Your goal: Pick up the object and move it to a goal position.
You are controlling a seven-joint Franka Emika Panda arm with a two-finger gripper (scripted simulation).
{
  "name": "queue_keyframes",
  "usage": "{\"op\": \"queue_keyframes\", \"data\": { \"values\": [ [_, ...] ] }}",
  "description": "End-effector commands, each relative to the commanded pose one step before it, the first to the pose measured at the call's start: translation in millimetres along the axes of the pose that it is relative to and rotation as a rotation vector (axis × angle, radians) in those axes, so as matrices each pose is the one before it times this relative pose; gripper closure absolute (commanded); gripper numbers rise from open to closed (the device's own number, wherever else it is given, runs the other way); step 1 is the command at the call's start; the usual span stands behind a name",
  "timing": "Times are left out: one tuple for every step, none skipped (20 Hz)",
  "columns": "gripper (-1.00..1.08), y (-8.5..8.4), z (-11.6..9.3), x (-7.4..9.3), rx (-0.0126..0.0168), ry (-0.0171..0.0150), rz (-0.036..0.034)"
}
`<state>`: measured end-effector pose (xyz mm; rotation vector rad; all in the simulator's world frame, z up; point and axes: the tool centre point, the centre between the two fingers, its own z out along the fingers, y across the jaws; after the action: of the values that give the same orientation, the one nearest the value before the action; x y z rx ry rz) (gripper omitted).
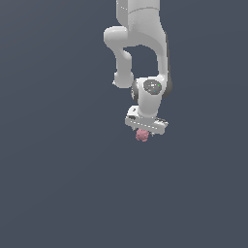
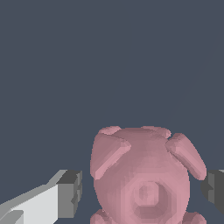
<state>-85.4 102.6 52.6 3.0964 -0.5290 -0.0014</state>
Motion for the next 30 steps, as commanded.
{"op": "queue_keyframes", "data": {
  "values": [
    [-0.92,-0.21,8.49,0.15,0.00041,0.00079,0.00055],
    [-0.92,-0.16,1.97,0.09,0.0,0.0,0.0],
    [-0.92,-0.14,1.37,0.11,0.0,0.0,0.0],
    [-0.92,0.13,0.75,0.21,0.00007,0.00008,0.00048],
    [-0.92,-0.03,0.26,0.03,0.0,0.0,0.0],
    [1.08,0.0,0.0,0.0,0.0,0.0,0.0],
    [1.08,0.0,0.0,0.0,0.0,0.0,0.0],
    [1.08,0.0,0.0,0.0,0.0,0.0,0.0],
    [1.08,0.0,0.0,0.0,0.0,0.0,0.0],
    [1.08,0.0,0.0,0.0,0.0,0.0,0.0],
    [1.08,0.0,0.0,0.0,0.0,0.0,0.0],
    [1.08,0.0,0.0,0.0,0.0,0.0,0.0],
    [1.08,0.0,0.0,0.0,0.0,0.0,0.0],
    [1.08,0.0,0.0,0.0,0.0,0.0,0.0],
    [1.08,0.0,0.0,0.0,0.0,0.0,0.0],
    [1.08,-0.78,-0.89,-0.26,0.00082,0.00057,-0.00107],
    [1.08,-0.08,-0.3,0.01,0.0,0.0,0.0],
    [1.08,-0.24,-0.89,0.02,0.0,0.0,0.0],
    [1.08,-0.41,-1.48,0.03,0.0,0.0,0.0],
    [1.08,-0.57,-2.08,0.04,0.0,0.0,0.0],
    [1.08,-0.74,-2.68,0.05,0.0,0.0,0.0],
    [1.08,-0.9,-3.27,0.07,0.0,0.0,0.0],
    [1.08,-1.06,-3.85,0.08,0.0,0.0,0.0],
    [1.08,-1.21,-4.42,0.09,0.0,0.0,0.0],
    [1.08,-1.37,-4.98,0.11,0.0,0.0,0.0],
    [1.08,-1.52,-5.53,0.13,0.0,0.0,0.0],
    [1.08,-1.67,-6.07,0.14,0.0,0.0,0.0],
    [1.08,-1.81,-6.6,0.16,0.0,0.0,0.0],
    [1.08,-1.95,-7.12,0.18,0.0,0.0,0.0],
    [1.08,-1.99,-7.53,0.29,-0.00038,0.00002,0.0003]
  ]
}}
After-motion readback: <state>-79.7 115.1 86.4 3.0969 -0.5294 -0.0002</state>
